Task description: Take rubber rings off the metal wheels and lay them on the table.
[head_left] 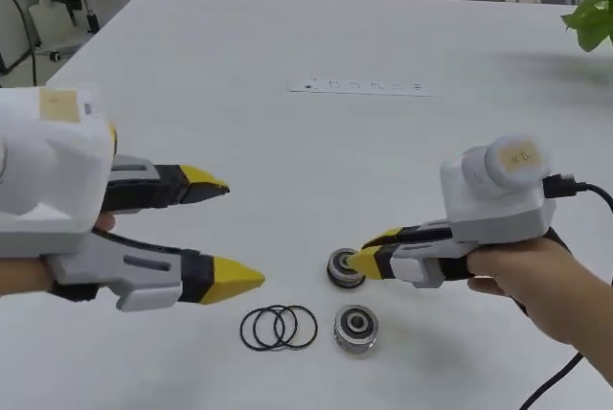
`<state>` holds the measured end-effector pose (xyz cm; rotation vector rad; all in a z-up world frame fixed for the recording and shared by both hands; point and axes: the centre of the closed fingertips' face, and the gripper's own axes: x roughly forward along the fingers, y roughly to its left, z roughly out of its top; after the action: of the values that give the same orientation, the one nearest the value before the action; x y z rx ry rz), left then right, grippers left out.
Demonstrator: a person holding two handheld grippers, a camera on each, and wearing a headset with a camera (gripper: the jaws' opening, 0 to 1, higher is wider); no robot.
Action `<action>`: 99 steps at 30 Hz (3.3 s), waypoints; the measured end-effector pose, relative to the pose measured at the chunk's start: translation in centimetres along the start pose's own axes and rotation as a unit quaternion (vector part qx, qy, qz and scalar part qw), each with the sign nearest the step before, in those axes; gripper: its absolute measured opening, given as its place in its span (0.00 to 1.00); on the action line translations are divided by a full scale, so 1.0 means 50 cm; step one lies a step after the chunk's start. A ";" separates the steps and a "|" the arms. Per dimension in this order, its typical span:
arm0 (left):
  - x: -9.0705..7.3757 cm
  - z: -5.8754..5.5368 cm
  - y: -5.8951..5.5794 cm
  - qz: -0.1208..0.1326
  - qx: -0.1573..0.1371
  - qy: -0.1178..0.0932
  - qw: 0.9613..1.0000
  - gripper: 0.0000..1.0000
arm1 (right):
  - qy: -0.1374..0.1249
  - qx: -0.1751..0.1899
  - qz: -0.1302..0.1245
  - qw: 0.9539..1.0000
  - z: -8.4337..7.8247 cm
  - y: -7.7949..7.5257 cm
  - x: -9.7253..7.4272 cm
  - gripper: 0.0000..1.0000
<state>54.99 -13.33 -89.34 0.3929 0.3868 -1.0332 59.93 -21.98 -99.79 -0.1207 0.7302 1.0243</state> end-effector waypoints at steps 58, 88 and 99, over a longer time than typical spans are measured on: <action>0.281 -0.087 -0.019 -0.047 -0.042 0.032 0.997 0.15 | 0.039 -0.110 -0.004 0.993 -0.055 -0.002 0.023 0.12; 0.286 -0.091 -0.019 -0.048 -0.037 0.019 0.998 0.14 | 0.014 0.194 -0.028 0.980 -0.056 -0.021 0.014 0.00; 0.287 -0.092 -0.017 -0.039 -0.035 0.013 0.999 0.14 | -0.049 0.302 0.001 0.952 -0.033 -0.017 -0.002 0.00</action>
<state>60.23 -22.19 -100.39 0.3301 0.4637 -1.0881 59.77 -23.22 -101.17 0.4582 0.9229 0.7631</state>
